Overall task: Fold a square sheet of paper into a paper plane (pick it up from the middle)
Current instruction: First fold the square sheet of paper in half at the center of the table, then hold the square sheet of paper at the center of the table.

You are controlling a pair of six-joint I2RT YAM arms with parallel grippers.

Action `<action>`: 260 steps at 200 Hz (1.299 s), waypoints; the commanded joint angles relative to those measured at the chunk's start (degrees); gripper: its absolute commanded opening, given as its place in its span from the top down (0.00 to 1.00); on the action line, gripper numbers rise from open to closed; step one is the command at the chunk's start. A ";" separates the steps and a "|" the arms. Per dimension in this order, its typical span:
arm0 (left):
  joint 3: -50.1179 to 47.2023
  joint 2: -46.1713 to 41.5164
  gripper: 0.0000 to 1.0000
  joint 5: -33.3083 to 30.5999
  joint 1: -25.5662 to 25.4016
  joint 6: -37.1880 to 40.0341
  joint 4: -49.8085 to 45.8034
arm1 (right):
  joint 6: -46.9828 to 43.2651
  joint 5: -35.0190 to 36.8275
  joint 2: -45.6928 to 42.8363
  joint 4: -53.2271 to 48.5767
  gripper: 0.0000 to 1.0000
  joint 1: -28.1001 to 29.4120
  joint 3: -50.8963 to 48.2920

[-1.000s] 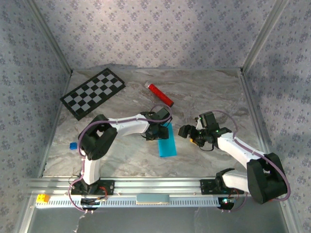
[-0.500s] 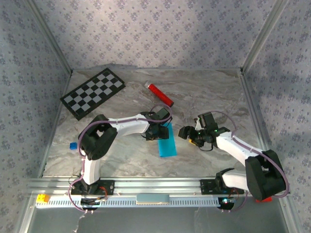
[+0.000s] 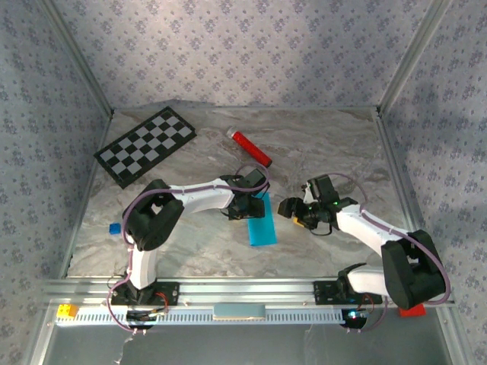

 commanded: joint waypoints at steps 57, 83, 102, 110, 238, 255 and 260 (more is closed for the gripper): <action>-2.90 6.95 0.29 0.49 0.06 -0.11 2.49 | -1.22 -6.31 4.41 4.19 0.74 1.91 2.43; -3.07 6.97 0.29 0.64 0.06 -0.11 2.55 | -1.21 -7.50 8.10 6.24 0.91 3.09 3.87; -3.07 7.00 0.29 0.57 0.06 -0.08 2.60 | -1.01 -7.57 11.16 6.84 0.96 3.76 5.59; -3.08 7.02 0.29 0.56 0.06 -0.07 2.62 | -0.97 -7.61 12.40 7.11 0.97 4.13 6.28; -3.03 7.34 0.29 0.72 0.06 -0.24 3.04 | -2.39 -4.21 24.91 6.36 1.00 6.28 9.57; -3.07 7.09 0.29 0.64 0.06 -0.33 2.98 | -3.13 -2.46 25.42 5.53 1.00 6.20 8.27; -3.07 6.90 0.29 0.70 0.02 -0.33 3.00 | -3.23 -1.84 25.51 5.36 1.00 6.19 7.91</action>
